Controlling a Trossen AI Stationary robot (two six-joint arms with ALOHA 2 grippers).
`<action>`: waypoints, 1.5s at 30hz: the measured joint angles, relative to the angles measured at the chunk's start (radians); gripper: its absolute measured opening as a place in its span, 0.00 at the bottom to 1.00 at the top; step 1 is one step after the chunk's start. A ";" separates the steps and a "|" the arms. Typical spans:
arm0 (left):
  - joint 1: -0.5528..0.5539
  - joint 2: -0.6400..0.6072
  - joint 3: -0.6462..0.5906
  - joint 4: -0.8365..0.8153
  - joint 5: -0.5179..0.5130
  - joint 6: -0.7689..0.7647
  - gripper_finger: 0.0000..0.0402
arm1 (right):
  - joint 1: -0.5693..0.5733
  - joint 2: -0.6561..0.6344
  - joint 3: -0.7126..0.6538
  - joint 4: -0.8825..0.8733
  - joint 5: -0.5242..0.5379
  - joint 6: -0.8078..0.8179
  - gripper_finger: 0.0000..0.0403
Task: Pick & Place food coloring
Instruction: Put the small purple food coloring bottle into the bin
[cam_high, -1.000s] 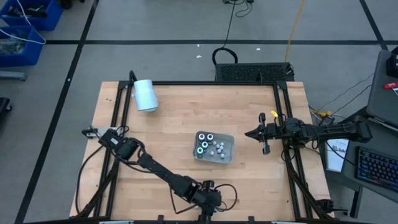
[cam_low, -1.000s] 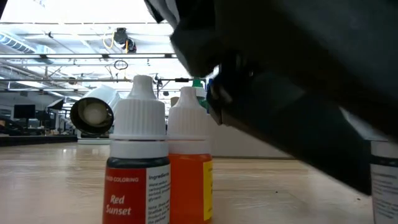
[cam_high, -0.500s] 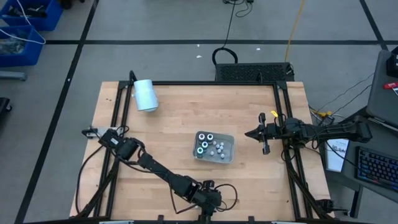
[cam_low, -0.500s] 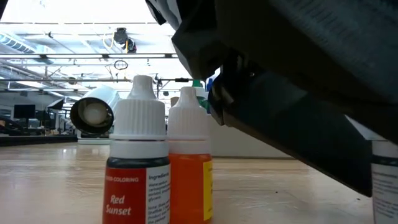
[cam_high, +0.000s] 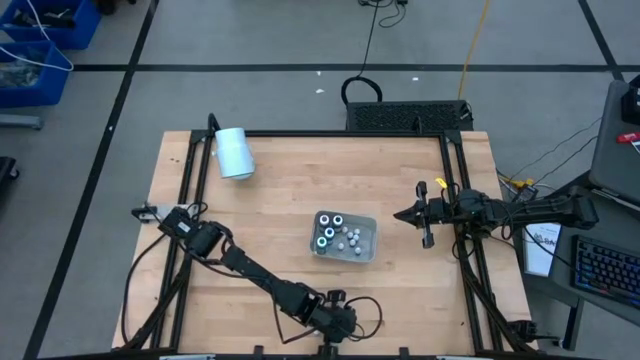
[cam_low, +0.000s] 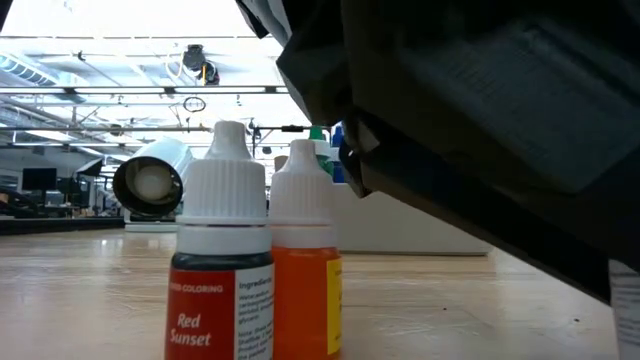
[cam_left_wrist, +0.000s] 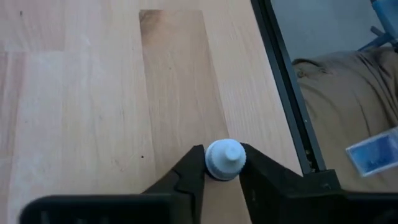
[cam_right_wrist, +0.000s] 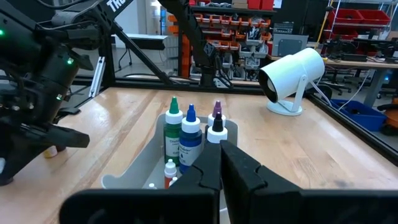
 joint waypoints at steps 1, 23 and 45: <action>0.000 0.000 0.000 0.002 0.004 0.017 0.19 | 0.000 0.000 0.000 0.000 0.000 0.000 0.00; -0.035 -0.508 0.002 -0.336 -0.429 0.268 0.18 | 0.000 -0.001 0.000 -0.010 -0.002 -0.003 0.00; -0.070 -1.174 -0.568 -0.406 -0.830 0.104 0.18 | 0.000 -0.001 0.000 0.008 0.000 0.024 0.00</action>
